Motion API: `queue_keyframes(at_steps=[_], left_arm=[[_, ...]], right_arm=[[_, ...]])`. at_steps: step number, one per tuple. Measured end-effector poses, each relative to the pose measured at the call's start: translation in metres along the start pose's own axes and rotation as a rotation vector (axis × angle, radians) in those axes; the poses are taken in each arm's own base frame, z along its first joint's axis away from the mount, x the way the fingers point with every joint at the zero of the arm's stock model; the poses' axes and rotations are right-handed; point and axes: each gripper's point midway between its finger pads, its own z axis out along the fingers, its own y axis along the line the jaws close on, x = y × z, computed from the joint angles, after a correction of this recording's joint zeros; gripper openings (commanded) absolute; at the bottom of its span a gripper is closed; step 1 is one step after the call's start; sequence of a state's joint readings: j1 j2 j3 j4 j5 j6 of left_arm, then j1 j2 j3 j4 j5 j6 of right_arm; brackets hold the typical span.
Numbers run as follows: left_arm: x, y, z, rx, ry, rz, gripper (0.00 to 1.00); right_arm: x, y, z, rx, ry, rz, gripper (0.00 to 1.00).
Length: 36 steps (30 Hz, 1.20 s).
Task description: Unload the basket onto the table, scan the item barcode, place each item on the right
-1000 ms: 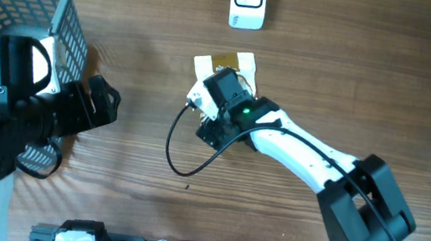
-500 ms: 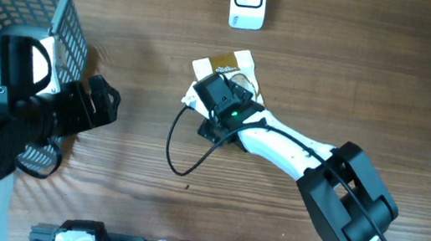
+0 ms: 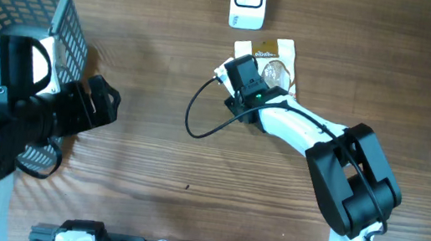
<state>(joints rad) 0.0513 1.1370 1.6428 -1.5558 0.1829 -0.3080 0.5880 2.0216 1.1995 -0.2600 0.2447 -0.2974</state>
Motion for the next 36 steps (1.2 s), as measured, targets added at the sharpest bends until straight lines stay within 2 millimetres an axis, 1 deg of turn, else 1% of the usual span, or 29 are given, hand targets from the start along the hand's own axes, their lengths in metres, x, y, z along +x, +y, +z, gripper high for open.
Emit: queue_keyframes(at_steps=[3,4,5,7,8,9,10,11,12,14,15,18,21,22,24,25,26,28,30,32,33,34,36], left_arm=[[0.000,0.000,0.000,0.000,0.000,0.000,1.00],[0.000,0.000,0.000,0.000,0.000,0.000,1.00],[0.000,0.000,0.000,0.000,0.000,0.000,1.00],[0.000,0.000,0.000,0.000,0.000,0.000,1.00],[0.000,0.000,0.000,0.000,0.000,0.000,1.00],[0.000,0.000,0.000,0.000,0.000,0.000,1.00],[0.000,0.000,0.000,0.000,0.000,0.000,1.00],[0.000,0.000,0.000,0.000,0.000,0.000,1.00],[0.000,0.000,0.000,0.000,0.000,0.000,1.00],[0.000,0.000,0.000,0.000,0.000,0.000,1.00],[0.000,0.000,0.000,0.000,0.000,0.000,1.00],[0.000,0.000,0.000,0.000,0.000,0.000,1.00],[0.000,0.000,0.000,0.000,0.000,0.000,1.00],[0.000,0.000,0.000,0.000,0.000,0.000,1.00],[0.000,0.000,0.000,0.000,0.000,0.000,1.00],[0.000,0.000,0.000,0.000,0.000,0.000,1.00],[0.000,0.000,0.000,0.000,0.000,0.000,1.00],[0.000,0.000,0.000,0.000,0.000,0.000,1.00],[0.000,0.000,0.000,0.000,0.000,0.000,1.00],[0.000,0.000,0.000,0.000,0.000,0.000,1.00],[0.000,0.000,0.000,0.000,0.000,0.000,1.00],[0.000,0.000,0.000,0.000,0.000,0.000,1.00],[0.000,0.000,0.000,0.000,0.000,0.000,1.00]], right_arm=[[-0.002,0.003,-0.006,-0.026,-0.006,0.081,0.05],[-0.008,0.003,-0.014,-0.046,-0.028,0.114,0.05],[-0.018,0.003,-0.027,-0.072,-0.065,0.150,0.05],[-0.040,-0.001,-0.059,-0.115,-0.158,0.216,0.05],[-0.056,-0.005,-0.086,-0.152,-0.232,0.257,0.05],[-0.065,-0.006,-0.102,-0.179,-0.275,0.285,0.05],[-0.078,-0.009,-0.129,-0.230,-0.344,0.329,0.05],[-0.087,-0.010,-0.152,-0.287,-0.398,0.375,0.05],[-0.093,-0.012,-0.166,-0.341,-0.431,0.416,0.05],[-0.098,-0.012,-0.180,-0.442,-0.454,0.487,0.05],[-0.097,-0.011,-0.182,-0.514,-0.447,0.540,0.05],[-0.090,-0.010,-0.176,-0.647,-0.405,0.673,0.05],[-0.083,0.000,-0.166,-0.793,-0.376,0.779,0.04],[-0.079,0.008,-0.160,-0.862,-0.353,0.821,0.05],[-0.070,0.019,-0.150,-0.922,-0.305,0.878,0.05],[-0.059,0.024,-0.141,-0.949,-0.249,0.935,0.05],[-0.052,0.025,-0.135,-0.954,-0.219,0.972,0.05],[-0.036,0.021,-0.124,-0.946,-0.167,1.056,0.05],[-0.023,0.012,-0.115,-0.928,-0.136,1.126,0.04],[-0.002,-0.007,-0.101,-0.871,-0.111,1.215,0.05],[0.002,-0.014,-0.098,-0.850,-0.110,1.236,0.05],[0.008,-0.027,-0.093,-0.814,-0.119,1.268,0.04],[0.015,-0.041,-0.089,-0.780,-0.129,1.303,0.05]])
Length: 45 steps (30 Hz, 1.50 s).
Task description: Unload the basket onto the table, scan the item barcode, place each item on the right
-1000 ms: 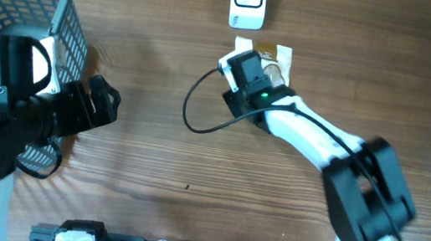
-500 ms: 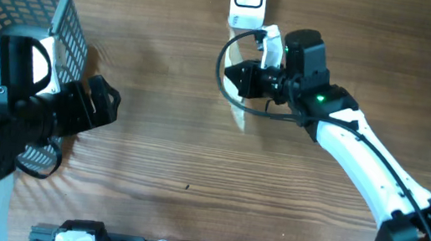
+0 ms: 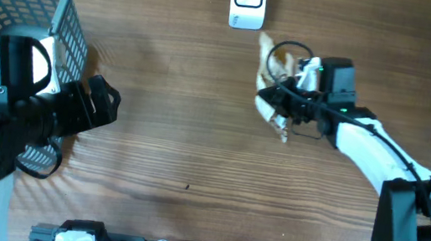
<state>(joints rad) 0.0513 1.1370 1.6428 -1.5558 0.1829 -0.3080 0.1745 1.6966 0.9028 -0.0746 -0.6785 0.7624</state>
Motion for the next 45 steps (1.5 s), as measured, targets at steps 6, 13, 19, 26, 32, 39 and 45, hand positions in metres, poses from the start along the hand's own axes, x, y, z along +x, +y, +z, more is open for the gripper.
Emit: queue_keyframes(at_steps=[6,13,19,26,32,39,45], left_arm=[[0.000,0.000,0.000,0.000,0.000,0.000,1.00],[0.000,0.000,0.000,0.000,0.000,0.000,1.00],[0.000,0.000,0.000,0.000,0.000,0.000,1.00],[0.001,-0.001,0.000,0.004,0.003,-0.001,1.00],[0.007,-0.013,-0.001,0.076,0.040,-0.047,1.00],[-0.001,-0.027,-0.001,0.146,0.022,-0.091,1.00],[0.015,-0.053,0.036,0.199,0.170,-0.036,1.00]], right_arm=[[-0.002,-0.002,-0.002,0.004,-0.003,-0.019,0.05],[-0.016,0.055,-0.005,-0.108,-0.066,-0.210,0.05],[0.008,0.133,-0.007,-0.368,0.014,-0.281,0.05],[0.029,0.143,-0.011,-0.430,0.147,-0.166,0.05],[0.030,0.143,-0.012,-0.431,0.155,-0.155,0.05],[0.028,0.143,-0.011,-0.426,0.144,-0.155,0.05],[0.015,0.156,-0.018,-0.474,0.084,-0.183,0.05]])
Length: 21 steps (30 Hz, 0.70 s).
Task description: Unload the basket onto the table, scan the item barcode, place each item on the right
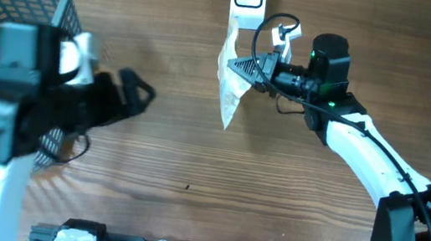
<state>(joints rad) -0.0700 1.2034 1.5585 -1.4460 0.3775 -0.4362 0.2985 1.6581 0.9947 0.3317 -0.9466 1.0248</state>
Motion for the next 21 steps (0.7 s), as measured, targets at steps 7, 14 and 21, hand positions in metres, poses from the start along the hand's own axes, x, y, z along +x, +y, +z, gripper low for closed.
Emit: queue_keyframes(at_steps=[7,14,21], left_arm=[[-0.032,-0.011,0.079,0.134,0.047,0.071,1.00],[-0.063,-0.065,0.068,0.525,-0.005,0.306,1.00],[-0.075,-0.085,0.087,0.728,0.042,0.395,1.00]], right_arm=[[-0.032,0.059,-0.026,-0.215,-0.062,-0.003,0.05],[-0.034,0.071,-0.034,-0.264,-0.037,0.125,0.05],[-0.038,0.122,-0.053,-0.434,-0.064,0.086,0.05]])
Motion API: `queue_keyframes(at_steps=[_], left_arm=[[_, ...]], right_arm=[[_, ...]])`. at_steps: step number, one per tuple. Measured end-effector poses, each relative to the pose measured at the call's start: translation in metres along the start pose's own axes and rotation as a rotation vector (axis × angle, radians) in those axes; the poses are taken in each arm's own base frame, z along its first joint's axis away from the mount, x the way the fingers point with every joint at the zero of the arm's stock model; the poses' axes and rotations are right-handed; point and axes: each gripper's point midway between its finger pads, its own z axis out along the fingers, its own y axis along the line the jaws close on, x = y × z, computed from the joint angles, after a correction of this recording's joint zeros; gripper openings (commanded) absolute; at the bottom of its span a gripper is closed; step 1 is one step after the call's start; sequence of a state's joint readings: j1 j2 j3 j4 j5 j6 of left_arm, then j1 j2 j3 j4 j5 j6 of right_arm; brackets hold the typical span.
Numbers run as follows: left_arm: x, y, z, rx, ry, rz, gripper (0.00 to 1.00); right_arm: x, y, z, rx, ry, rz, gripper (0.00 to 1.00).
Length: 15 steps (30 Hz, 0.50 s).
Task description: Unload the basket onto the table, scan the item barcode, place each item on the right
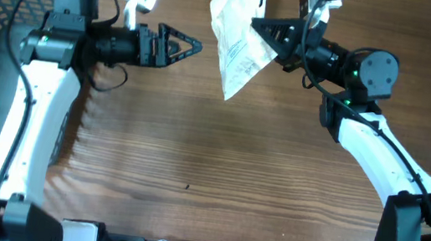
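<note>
In the overhead view my right gripper [260, 32] is shut on the right edge of a white printed packet [235, 43]. It holds the packet up at the back middle of the table. The packet hangs slanted, with its lower tip pointing towards the front. My left gripper [192, 46] reaches in from the left at about the same height. Its fingertips point at the packet a short gap away and look open, with nothing between them. The white scanner stand is hidden behind the raised packet.
A grey mesh basket fills the left side under my left arm. At the right edge lie a small orange box and a dark wrapped snack. Both arm bases sit along the front edge.
My right gripper has raised the packet further, and it now covers the scanner. My left arm has swung from beside the basket to the back middle, its gripper pointing at the packet.
My right gripper was first down on the packet, which lay flat in front of the scanner. It then held the packet off the table, and later held it hanging beside the scanner. My left arm stayed by the basket until just before now.
</note>
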<state>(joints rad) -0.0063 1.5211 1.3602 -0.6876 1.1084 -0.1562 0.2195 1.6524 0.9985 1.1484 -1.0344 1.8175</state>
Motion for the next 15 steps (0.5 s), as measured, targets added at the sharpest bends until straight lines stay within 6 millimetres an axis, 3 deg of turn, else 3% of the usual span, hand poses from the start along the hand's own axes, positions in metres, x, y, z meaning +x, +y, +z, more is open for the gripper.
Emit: queue_keyframes(at_steps=[3,6,8,15], left_arm=[[-0.007,-0.010,0.004,0.111,0.001,0.059,1.00],[-0.008,-0.020,0.004,0.178,0.008,0.089,1.00],[-0.008,-0.019,0.005,0.197,0.012,0.092,1.00],[-0.010,-0.012,0.014,0.320,0.045,0.095,1.00]], right_arm=[[-0.003,0.003,0.000,-0.012,-0.016,0.046,0.05],[-0.003,0.020,-0.001,-0.071,-0.029,0.019,0.05],[-0.003,0.033,-0.002,-0.118,-0.043,0.005,0.05],[-0.007,0.040,-0.003,-0.147,-0.067,0.037,0.04]])
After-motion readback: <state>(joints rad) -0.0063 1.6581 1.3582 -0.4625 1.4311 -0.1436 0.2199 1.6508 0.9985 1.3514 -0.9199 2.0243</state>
